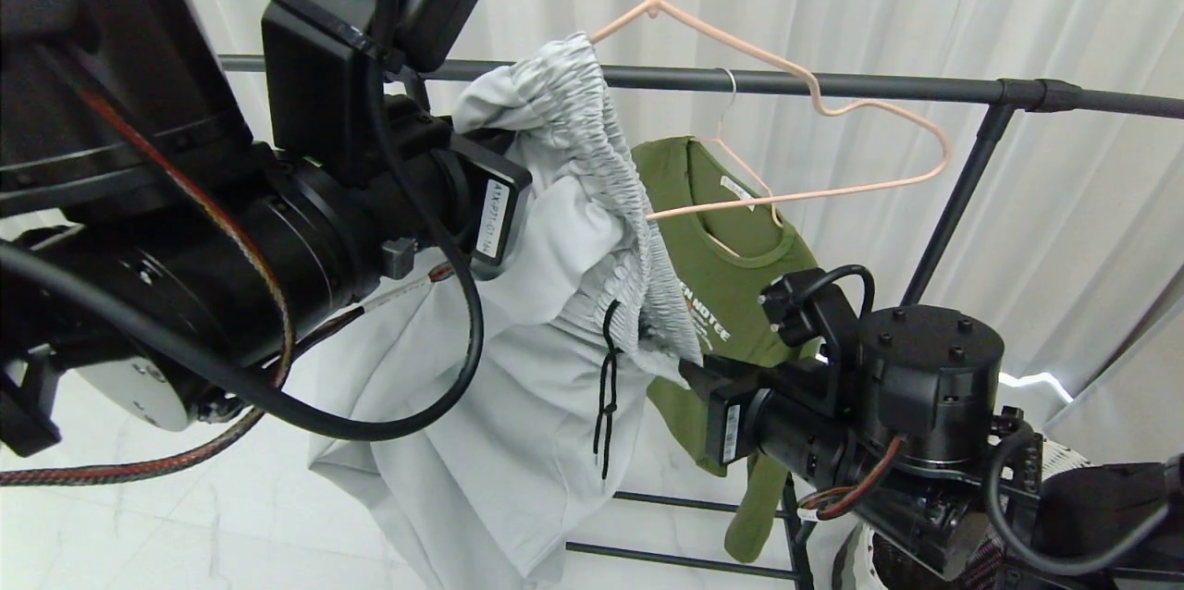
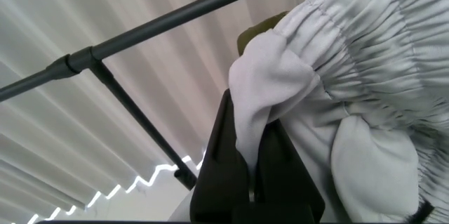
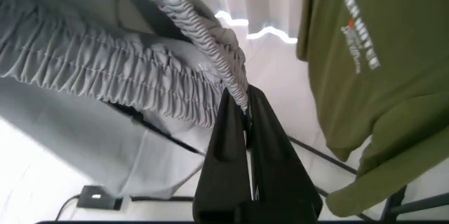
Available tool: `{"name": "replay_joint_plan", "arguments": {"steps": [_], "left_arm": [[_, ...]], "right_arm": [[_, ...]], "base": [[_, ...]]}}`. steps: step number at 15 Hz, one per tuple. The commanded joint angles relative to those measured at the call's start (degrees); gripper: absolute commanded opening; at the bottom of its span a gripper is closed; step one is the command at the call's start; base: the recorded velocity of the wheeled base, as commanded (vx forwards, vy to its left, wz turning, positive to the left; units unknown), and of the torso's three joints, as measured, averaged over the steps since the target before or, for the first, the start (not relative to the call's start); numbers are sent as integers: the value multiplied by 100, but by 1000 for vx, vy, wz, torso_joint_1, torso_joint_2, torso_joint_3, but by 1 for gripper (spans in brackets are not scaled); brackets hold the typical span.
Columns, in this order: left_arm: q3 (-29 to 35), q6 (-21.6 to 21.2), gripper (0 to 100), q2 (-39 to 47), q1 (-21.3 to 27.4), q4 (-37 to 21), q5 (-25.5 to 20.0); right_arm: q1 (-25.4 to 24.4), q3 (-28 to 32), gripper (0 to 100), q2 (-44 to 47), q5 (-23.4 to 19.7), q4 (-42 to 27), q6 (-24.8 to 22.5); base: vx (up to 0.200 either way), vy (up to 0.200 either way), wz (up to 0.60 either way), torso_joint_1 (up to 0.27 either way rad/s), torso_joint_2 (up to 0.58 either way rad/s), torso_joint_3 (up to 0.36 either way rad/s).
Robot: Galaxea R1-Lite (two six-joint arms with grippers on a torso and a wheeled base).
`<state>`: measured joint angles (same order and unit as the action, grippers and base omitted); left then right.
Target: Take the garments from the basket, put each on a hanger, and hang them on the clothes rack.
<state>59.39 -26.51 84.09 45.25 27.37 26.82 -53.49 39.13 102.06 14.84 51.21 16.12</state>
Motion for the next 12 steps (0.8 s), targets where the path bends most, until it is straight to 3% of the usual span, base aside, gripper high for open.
{"name": "replay_joint_plan", "arguments": {"steps": [1,12], "left_arm": [[-24,-3,0,11,-34,5,16],[-639,-434,0,-306,-306,14,8]], "right_arm": [[102,7,0,-37,19,3,-3],[1157,-2,0,-301,19,293,-65]], "base": [[0,0,0,0,0,0],[0,0,0,0,0,0]]}}
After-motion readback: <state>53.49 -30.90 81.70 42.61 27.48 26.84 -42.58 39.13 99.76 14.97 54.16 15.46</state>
